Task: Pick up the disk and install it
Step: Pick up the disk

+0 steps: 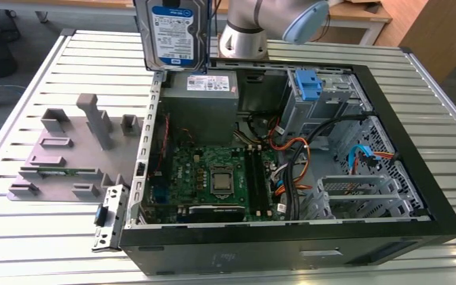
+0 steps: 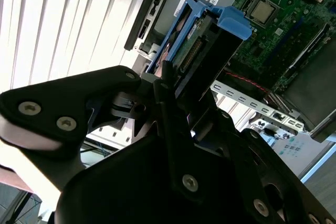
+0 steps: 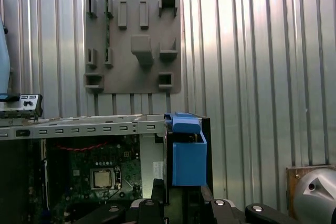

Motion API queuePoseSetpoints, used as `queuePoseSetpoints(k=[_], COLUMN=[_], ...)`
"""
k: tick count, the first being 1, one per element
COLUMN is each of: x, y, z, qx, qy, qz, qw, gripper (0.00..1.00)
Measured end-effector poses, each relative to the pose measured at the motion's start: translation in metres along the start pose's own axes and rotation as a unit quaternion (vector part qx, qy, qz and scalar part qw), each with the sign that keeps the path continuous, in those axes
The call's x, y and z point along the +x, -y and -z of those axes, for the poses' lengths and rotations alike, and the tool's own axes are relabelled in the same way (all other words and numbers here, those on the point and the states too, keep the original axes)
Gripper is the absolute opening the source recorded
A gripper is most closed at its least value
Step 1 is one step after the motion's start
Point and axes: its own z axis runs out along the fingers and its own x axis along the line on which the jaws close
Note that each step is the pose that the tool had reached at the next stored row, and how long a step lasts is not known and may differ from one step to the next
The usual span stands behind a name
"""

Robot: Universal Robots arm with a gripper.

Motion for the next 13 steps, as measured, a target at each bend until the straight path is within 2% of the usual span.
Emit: queuePoseSetpoints(k=[13], x=[-0.0003], y=[0.0100], z=[0.0001], qx=[0.0000], qy=[0.0000], qz=[0.000], qw=[1.0000], gripper=[0.35])
